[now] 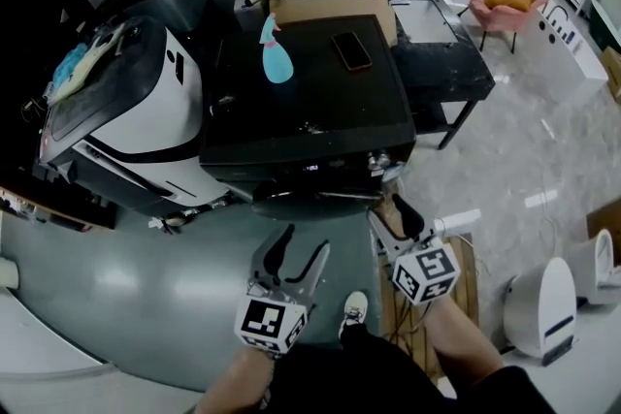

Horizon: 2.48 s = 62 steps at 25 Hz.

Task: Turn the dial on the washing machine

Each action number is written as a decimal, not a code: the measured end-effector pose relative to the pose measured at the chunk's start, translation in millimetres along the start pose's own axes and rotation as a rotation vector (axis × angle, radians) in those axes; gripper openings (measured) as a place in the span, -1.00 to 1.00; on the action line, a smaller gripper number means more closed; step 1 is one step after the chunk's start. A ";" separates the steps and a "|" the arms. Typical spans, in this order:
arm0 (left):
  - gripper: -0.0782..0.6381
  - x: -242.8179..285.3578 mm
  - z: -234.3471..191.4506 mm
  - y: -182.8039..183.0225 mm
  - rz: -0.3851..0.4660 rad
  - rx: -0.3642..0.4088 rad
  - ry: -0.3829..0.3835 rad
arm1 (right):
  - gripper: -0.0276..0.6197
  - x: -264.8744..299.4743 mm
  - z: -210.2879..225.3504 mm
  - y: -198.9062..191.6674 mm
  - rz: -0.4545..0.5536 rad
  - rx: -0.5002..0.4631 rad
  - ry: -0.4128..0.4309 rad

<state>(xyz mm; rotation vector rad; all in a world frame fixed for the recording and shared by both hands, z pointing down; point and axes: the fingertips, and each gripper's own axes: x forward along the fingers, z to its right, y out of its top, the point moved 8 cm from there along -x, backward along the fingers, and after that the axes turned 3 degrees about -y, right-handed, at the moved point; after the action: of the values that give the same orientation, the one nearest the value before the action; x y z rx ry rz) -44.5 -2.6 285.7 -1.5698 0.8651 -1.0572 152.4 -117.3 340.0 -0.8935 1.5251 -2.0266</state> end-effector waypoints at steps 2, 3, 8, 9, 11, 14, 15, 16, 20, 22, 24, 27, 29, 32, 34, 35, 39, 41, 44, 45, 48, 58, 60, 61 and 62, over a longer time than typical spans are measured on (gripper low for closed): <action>-0.12 6.6 0.0 -1.1 -0.005 -0.003 0.012 | -0.20 7.2 8.9 -2.1 -0.011 -0.004 0.004; -0.12 9.5 0.2 -1.5 -0.011 -0.006 0.016 | -0.20 10.9 13.5 -4.2 -0.017 -0.005 0.004; -0.12 21.1 2.4 -3.0 -0.076 -0.020 0.019 | -0.19 28.9 31.6 -13.9 -0.042 0.003 -0.004; -0.12 23.0 1.7 -3.5 -0.079 -0.020 0.017 | -0.19 32.8 34.1 -16.0 -0.046 0.007 -0.007; -0.12 27.0 -0.2 -4.3 -0.081 -0.021 0.011 | -0.19 41.3 39.0 -19.9 -0.053 0.014 -0.016; -0.12 32.3 -1.5 -6.6 -0.087 -0.019 -0.009 | -0.16 53.0 47.3 -27.7 -0.056 0.036 -0.046; -0.12 34.0 -2.6 -8.3 -0.091 -0.018 -0.019 | -0.15 56.9 50.1 -31.6 -0.057 0.049 -0.059; -0.12 35.9 -4.3 -10.5 -0.093 -0.019 -0.029 | -0.14 61.3 52.8 -36.1 -0.059 0.064 -0.073; -0.12 43.8 -12.0 -22.0 -0.102 -0.028 -0.066 | -0.12 79.3 64.6 -54.5 -0.068 0.116 -0.120; -0.12 47.6 -15.6 -28.5 -0.108 -0.039 -0.084 | -0.11 87.7 71.1 -64.1 -0.073 0.144 -0.144; -0.12 52.8 -20.5 -36.7 -0.114 -0.044 -0.102 | -0.09 97.7 77.9 -75.4 -0.079 0.177 -0.162; -0.12 60.9 -26.5 -50.1 -0.123 -0.043 -0.116 | -0.05 110.8 87.0 -91.6 -0.099 0.196 -0.180; -0.12 64.5 -28.4 -57.9 -0.131 -0.041 -0.125 | -0.04 116.1 92.1 -100.4 -0.111 0.204 -0.190; -0.12 70.3 -32.0 -67.5 -0.137 -0.043 -0.135 | -0.01 126.4 100.7 -111.2 -0.121 0.245 -0.200; -0.12 73.7 -34.7 -73.1 -0.140 -0.047 -0.138 | 0.02 134.1 105.2 -116.8 -0.123 0.279 -0.206; -0.12 75.3 -35.9 -75.7 -0.142 -0.048 -0.140 | 0.03 137.6 106.9 -119.3 -0.122 0.294 -0.210; -0.12 81.5 -39.4 -85.6 -0.148 -0.059 -0.152 | 0.04 149.9 115.5 -129.7 -0.123 0.354 -0.237; -0.12 83.7 -41.4 -90.5 -0.151 -0.064 -0.156 | 0.04 154.5 119.3 -134.5 -0.119 0.387 -0.247; -0.12 87.1 -45.4 -96.1 -0.153 -0.069 -0.156 | 0.04 160.7 122.4 -137.3 -0.108 0.414 -0.249; -0.12 87.9 -46.4 -97.7 -0.155 -0.070 -0.156 | 0.04 163.1 122.5 -137.5 -0.104 0.419 -0.246; -0.12 89.2 -48.0 -102.7 -0.162 -0.075 -0.157 | -0.09 167.9 121.8 -138.5 -0.101 0.426 -0.251; -0.12 86.8 -45.2 -107.5 -0.165 -0.092 -0.166 | -0.07 170.4 112.4 -131.5 -0.204 -0.027 -0.323; -0.12 85.0 -44.7 -108.6 -0.165 -0.094 -0.166 | -0.08 170.3 109.0 -131.0 -0.210 -0.131 -0.331; -0.12 84.2 -44.3 -109.3 -0.166 -0.096 -0.166 | -0.08 169.9 108.4 -131.3 -0.208 -0.145 -0.329; -0.12 83.6 -43.8 -110.0 -0.165 -0.098 -0.167 | -0.08 169.2 108.6 -131.8 -0.204 -0.142 -0.326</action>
<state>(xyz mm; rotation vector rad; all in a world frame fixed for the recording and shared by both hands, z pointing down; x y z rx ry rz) -52.7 -68.3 414.5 -1.8092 0.6915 -0.9946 118.0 -268.0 524.2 -1.4107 1.4549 -1.8068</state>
